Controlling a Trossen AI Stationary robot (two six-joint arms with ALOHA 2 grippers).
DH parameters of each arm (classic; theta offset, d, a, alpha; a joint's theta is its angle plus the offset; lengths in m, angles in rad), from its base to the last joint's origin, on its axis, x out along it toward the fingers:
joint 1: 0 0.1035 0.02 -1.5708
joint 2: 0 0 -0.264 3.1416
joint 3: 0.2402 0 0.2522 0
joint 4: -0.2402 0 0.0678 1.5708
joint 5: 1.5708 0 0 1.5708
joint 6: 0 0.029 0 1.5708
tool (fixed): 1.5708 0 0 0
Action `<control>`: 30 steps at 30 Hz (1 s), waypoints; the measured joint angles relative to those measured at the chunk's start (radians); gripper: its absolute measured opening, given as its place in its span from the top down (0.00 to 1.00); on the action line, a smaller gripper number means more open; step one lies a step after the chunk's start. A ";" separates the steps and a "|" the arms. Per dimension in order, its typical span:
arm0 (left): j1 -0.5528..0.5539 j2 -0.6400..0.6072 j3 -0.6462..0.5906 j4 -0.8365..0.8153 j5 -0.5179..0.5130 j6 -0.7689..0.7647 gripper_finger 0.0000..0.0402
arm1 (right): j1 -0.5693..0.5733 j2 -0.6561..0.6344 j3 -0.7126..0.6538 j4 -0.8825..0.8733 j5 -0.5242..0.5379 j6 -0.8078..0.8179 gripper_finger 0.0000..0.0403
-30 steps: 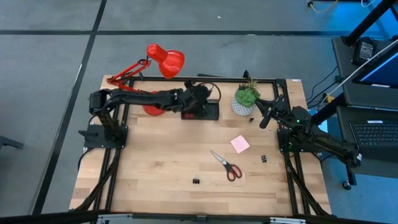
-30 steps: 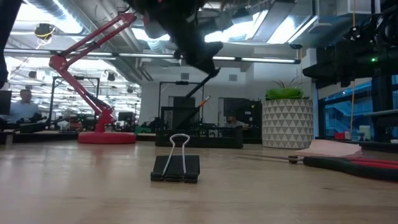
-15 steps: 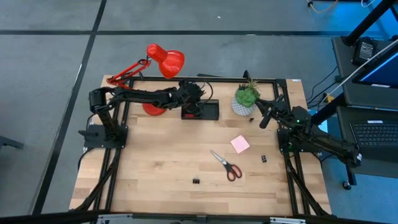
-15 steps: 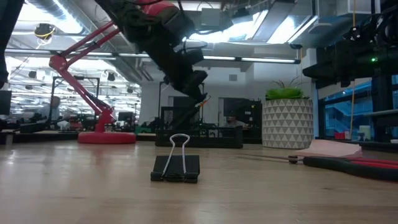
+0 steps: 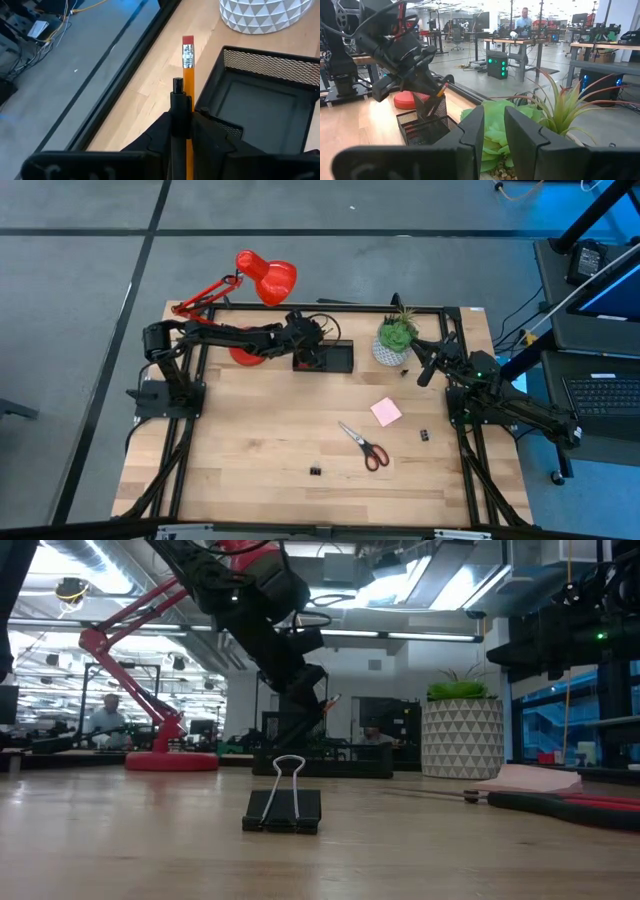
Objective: Pick and place office supplies into organizer
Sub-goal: Put the pen into the desk organizer, then put the bottom left binder clip into the desk organizer
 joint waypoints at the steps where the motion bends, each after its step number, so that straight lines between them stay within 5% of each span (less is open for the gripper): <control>1: -0.001 0.000 0.000 0.000 0.000 0.000 0.83 | 0.000 0.000 0.000 0.000 0.000 0.000 0.80; 11: -0.031 -0.015 0.006 -0.001 -0.053 0.070 0.71 | 0.000 0.000 0.000 0.000 0.000 0.002 0.80; 18: -0.084 -0.160 0.007 -0.009 -0.080 0.102 0.69 | 0.000 0.000 0.000 0.000 0.000 0.002 0.80; 20: -0.113 -0.211 0.009 -0.015 -0.008 0.096 0.70 | 0.000 0.000 0.000 0.000 0.000 0.002 0.80; 26: -0.221 -0.304 0.010 -0.069 0.430 -0.058 0.70 | 0.000 0.000 0.000 0.000 0.000 0.002 0.80; 30: -0.315 -0.293 0.009 -0.104 0.562 -0.161 0.71 | 0.000 0.000 0.000 0.000 0.000 0.008 0.80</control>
